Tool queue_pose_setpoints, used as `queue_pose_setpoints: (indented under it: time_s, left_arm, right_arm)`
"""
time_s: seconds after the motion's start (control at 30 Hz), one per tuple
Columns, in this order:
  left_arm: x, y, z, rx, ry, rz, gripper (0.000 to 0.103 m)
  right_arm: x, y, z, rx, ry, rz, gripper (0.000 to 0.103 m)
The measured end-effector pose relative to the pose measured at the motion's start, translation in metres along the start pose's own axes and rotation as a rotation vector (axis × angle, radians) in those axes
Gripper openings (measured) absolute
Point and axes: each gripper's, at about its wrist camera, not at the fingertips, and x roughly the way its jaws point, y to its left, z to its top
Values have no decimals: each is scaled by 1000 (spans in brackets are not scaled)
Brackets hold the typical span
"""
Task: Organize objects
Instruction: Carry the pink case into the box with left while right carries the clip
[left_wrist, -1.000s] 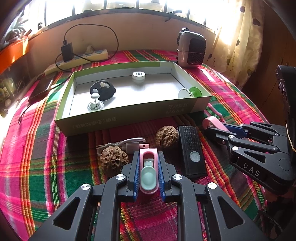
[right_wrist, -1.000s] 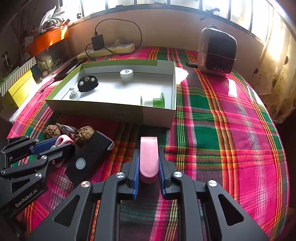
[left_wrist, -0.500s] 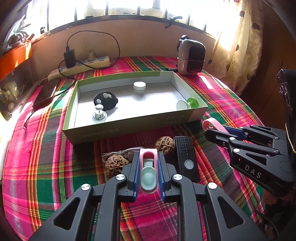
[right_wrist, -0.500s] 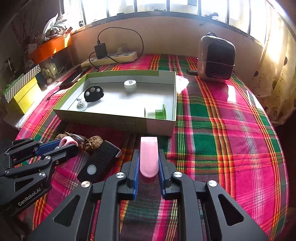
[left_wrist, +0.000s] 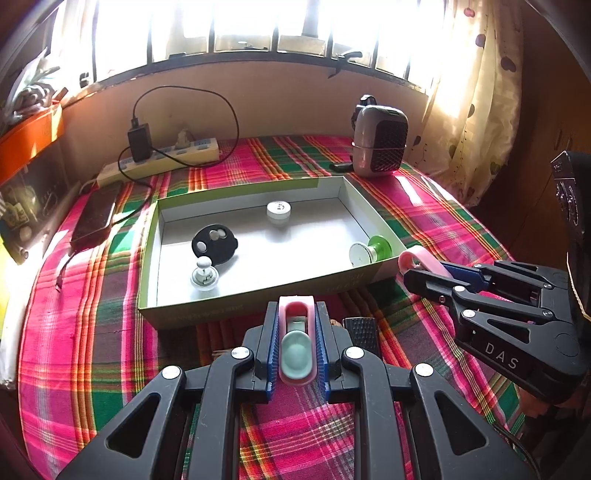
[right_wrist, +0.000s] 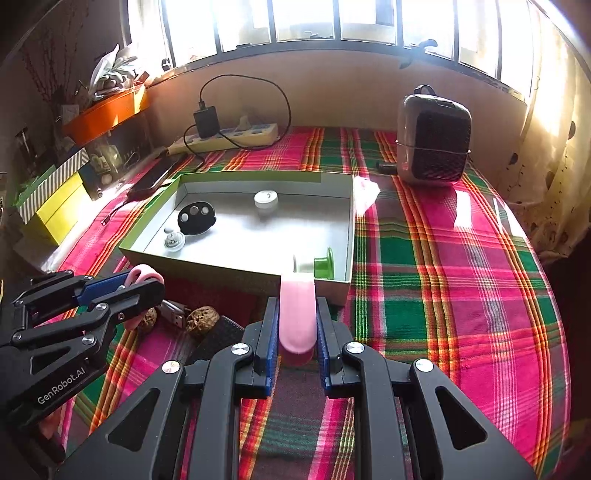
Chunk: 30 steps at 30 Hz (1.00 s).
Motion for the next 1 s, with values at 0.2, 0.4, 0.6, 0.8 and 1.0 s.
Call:
queue_pose_setpoints:
  time_s: [0.2,0.4,0.6,0.8,1.0]
  left_arm:
    - [6,4,17,-8,-11,-10,16]
    - [21,11,33,-21,-6,-9,16]
    - [37,16,46,-23,0,0,16]
    - [59,20,58,-33,16,5,16]
    - [83,24,67,-40,43,12,16]
  right_arm:
    - [4,-3,14,1,-8,6,19]
    - [13,-6,31,-3,-9,15,19]
    - [31,-7,50,-17,5,23,19]
    - [50,-5,66,-28,14,27,19]
    - [73,-12,80,-18,39,35,19]
